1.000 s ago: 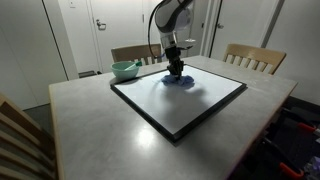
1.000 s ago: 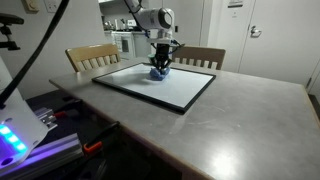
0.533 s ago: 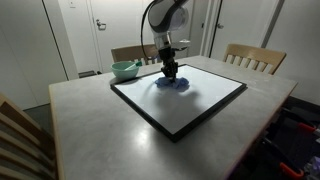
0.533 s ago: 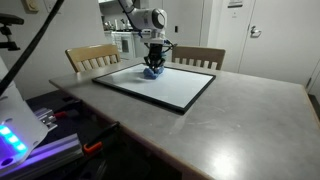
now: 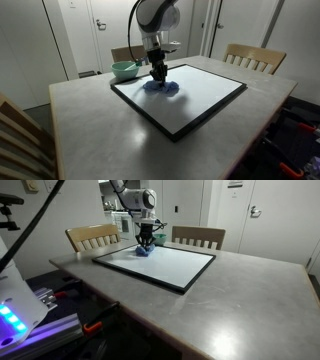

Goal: Use the blue towel to erase the drawing on the board

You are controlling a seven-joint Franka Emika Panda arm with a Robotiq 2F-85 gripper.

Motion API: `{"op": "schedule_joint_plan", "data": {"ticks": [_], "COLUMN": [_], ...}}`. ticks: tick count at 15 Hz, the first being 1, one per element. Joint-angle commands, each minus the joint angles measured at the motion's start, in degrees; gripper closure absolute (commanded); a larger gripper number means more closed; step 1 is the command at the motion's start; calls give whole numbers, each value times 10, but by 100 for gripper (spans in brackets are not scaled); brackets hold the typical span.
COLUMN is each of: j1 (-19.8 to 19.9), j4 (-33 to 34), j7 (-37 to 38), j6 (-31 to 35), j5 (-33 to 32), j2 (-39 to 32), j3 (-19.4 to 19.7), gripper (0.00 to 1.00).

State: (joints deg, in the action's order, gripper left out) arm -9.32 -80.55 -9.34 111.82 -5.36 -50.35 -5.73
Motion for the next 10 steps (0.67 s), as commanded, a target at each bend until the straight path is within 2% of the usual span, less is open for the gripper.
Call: {"op": "schedule_joint_plan", "data": {"ticks": [1,10], "j1": [-3,-30], "j4": [26,51], "j7": [-2,21], "j6": [48,122], "j5": [3,-11], "j2": [-35,-60], "j3": [-9,0], "gripper": [96,96]}}
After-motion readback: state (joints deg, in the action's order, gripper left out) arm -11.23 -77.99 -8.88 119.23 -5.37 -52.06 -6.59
